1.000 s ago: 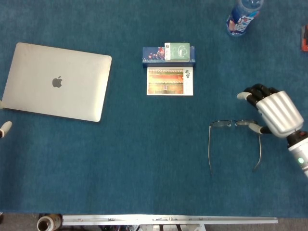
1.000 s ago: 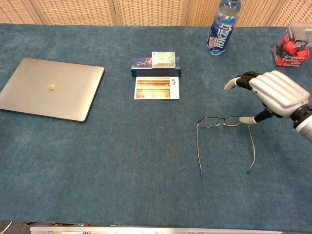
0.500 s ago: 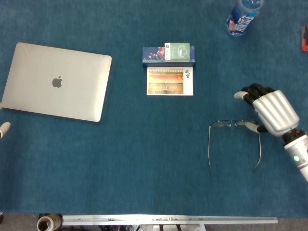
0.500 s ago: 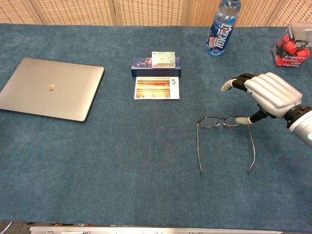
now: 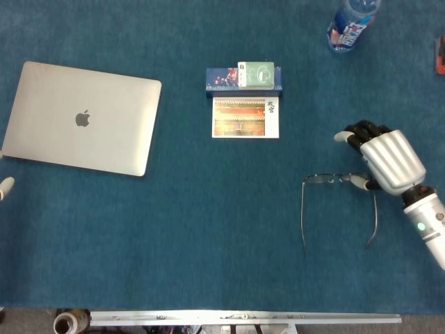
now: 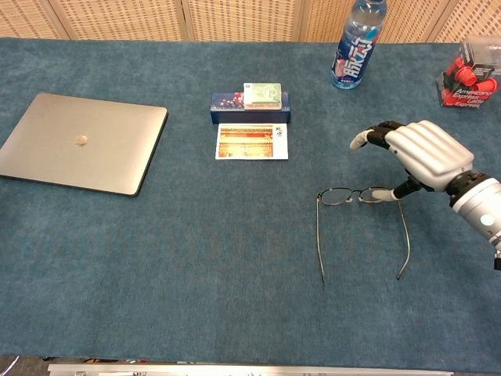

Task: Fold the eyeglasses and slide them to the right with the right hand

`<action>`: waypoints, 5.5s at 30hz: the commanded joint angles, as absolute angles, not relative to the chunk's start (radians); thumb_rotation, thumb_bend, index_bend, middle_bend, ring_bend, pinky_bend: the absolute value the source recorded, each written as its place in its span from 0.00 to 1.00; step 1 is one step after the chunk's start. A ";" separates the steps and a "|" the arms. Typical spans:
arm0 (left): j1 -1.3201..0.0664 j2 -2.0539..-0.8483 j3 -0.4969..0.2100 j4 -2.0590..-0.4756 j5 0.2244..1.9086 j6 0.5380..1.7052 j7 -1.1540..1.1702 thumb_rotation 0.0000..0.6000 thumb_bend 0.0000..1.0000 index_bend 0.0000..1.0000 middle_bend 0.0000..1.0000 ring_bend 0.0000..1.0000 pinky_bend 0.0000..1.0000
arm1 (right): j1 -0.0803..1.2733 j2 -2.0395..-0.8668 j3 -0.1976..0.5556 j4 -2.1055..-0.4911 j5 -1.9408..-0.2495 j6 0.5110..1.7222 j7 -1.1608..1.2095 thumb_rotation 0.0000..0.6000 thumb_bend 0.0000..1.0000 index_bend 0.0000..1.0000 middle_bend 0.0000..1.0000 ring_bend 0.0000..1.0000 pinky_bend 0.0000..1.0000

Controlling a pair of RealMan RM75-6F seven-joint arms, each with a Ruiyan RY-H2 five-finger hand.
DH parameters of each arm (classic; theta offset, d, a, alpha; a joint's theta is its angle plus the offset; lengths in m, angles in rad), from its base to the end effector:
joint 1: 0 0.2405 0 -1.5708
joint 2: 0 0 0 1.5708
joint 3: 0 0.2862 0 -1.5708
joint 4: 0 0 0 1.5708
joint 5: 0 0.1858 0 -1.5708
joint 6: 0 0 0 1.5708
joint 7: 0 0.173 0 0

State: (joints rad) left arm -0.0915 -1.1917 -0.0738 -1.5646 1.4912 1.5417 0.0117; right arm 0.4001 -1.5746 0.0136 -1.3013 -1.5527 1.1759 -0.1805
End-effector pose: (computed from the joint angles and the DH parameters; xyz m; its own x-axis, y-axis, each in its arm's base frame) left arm -0.3270 0.2168 0.1870 0.3785 -0.0788 0.9222 0.9250 -0.0043 -0.3800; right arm -0.2637 -0.2885 -0.0011 0.5173 -0.1833 0.8360 -0.8174 -0.3951 0.4191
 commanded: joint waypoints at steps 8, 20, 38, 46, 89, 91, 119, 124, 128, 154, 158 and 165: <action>-0.088 -1.195 -0.074 -1.560 1.493 1.546 -0.001 1.00 0.00 0.50 0.48 0.35 0.54 | 0.402 -1.611 0.018 -1.242 -1.539 1.176 -0.160 1.00 0.06 0.31 0.32 0.24 0.45; -0.087 -1.197 -0.073 -1.559 1.492 1.542 -0.001 1.00 0.00 0.50 0.48 0.35 0.54 | 0.409 -1.651 0.029 -1.175 -1.539 1.193 -0.139 1.00 0.06 0.31 0.32 0.24 0.45; -0.091 -1.198 -0.070 -1.570 1.498 1.534 0.016 1.00 0.00 0.50 0.48 0.35 0.54 | 0.423 -1.644 0.054 -1.193 -1.569 1.263 -0.121 1.00 0.06 0.31 0.32 0.24 0.45; -0.097 -1.192 -0.070 -1.585 1.507 1.532 0.032 1.00 0.00 0.50 0.48 0.35 0.54 | 0.417 -1.607 0.069 -1.248 -1.580 1.310 -0.146 1.00 0.06 0.31 0.32 0.24 0.45; -0.100 -1.158 -0.062 -1.668 1.532 1.541 0.123 1.00 0.00 0.50 0.48 0.35 0.54 | 0.257 -1.292 -0.021 -1.694 -1.656 1.433 -0.363 1.00 0.57 0.31 0.32 0.24 0.45; -0.099 -1.155 -0.062 -1.668 1.531 1.541 0.123 1.00 0.00 0.50 0.48 0.35 0.54 | 0.251 -1.300 -0.021 -1.685 -1.649 1.432 -0.370 1.00 0.61 0.31 0.32 0.24 0.45; -0.107 -1.137 -0.057 -1.668 1.525 1.517 0.139 1.00 0.00 0.50 0.48 0.35 0.54 | 0.176 -1.401 0.023 -1.675 -1.462 1.409 -0.460 1.00 0.70 0.31 0.32 0.24 0.45; -0.106 -1.138 -0.056 -1.666 1.524 1.518 0.137 1.00 0.00 0.50 0.48 0.35 0.54 | 0.180 -1.412 0.028 -1.661 -1.457 1.398 -0.454 1.00 0.70 0.31 0.32 0.24 0.45; -0.106 -1.139 -0.055 -1.664 1.523 1.516 0.135 1.00 0.00 0.50 0.48 0.35 0.54 | 0.187 -1.425 0.036 -1.647 -1.454 1.389 -0.448 1.00 0.70 0.31 0.32 0.24 0.45; -0.098 -1.140 -0.052 -1.655 1.521 1.524 0.120 1.00 0.00 0.50 0.48 0.35 0.54 | 0.230 -1.498 0.060 -1.578 -1.447 1.348 -0.408 1.00 0.69 0.31 0.32 0.24 0.45; -0.097 -1.142 -0.052 -1.657 1.522 1.525 0.122 1.00 0.00 0.50 0.48 0.35 0.54 | 0.231 -1.501 0.060 -1.575 -1.443 1.345 -0.408 1.00 0.69 0.31 0.32 0.24 0.45; -0.098 -1.142 -0.052 -1.655 1.521 1.523 0.121 1.00 0.00 0.50 0.48 0.35 0.54 | 0.242 -1.520 0.067 -1.564 -1.441 1.336 -0.397 1.00 0.69 0.31 0.32 0.24 0.45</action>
State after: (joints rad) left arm -0.0975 -1.1419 -0.0521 -1.6549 1.5208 1.5232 0.1212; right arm 0.2411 -1.5190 0.0666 -1.5648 -1.4412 1.3374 -0.3984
